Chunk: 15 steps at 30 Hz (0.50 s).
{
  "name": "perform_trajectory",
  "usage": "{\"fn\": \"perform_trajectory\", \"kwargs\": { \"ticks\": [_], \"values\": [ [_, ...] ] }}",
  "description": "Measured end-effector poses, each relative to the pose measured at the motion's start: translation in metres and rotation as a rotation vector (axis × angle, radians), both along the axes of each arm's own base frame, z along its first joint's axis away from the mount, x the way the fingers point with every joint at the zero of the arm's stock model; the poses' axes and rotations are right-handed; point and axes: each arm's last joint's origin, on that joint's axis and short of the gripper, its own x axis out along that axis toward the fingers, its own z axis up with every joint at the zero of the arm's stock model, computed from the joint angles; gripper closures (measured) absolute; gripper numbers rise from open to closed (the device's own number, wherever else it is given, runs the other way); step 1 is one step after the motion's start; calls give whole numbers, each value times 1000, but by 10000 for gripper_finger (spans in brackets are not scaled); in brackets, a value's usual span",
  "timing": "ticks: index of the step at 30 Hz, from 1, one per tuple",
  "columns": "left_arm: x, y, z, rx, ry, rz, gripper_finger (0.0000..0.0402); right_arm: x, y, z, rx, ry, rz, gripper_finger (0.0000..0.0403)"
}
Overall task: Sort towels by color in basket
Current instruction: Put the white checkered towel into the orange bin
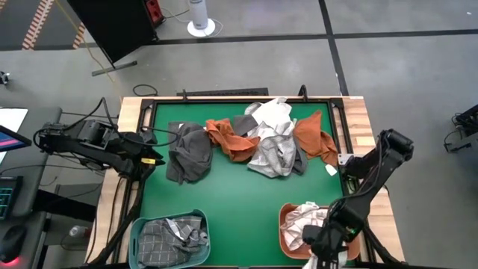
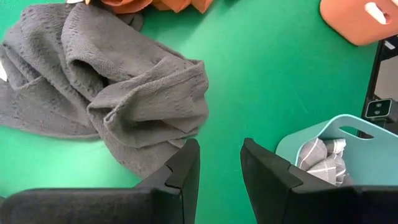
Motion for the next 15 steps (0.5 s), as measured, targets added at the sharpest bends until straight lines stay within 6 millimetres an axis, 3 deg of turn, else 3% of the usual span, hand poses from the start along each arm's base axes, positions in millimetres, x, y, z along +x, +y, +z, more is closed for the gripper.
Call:
{"fn": "perform_trajectory", "kwargs": {
  "ticks": [6, 10, 15],
  "values": [
    [-1, 0, -1, 0, 9, 2, 291, -3, -27, 10, -89, 81, -117, 374],
    [-1, 0, -1, -5, 16, 0, 291, -8, -49, 14, -270, 68, -301, 374],
    [-1, 0, -1, -6, 16, -1, 291, 0, -62, 1, -462, 31, -413, 372]
  ]
}}
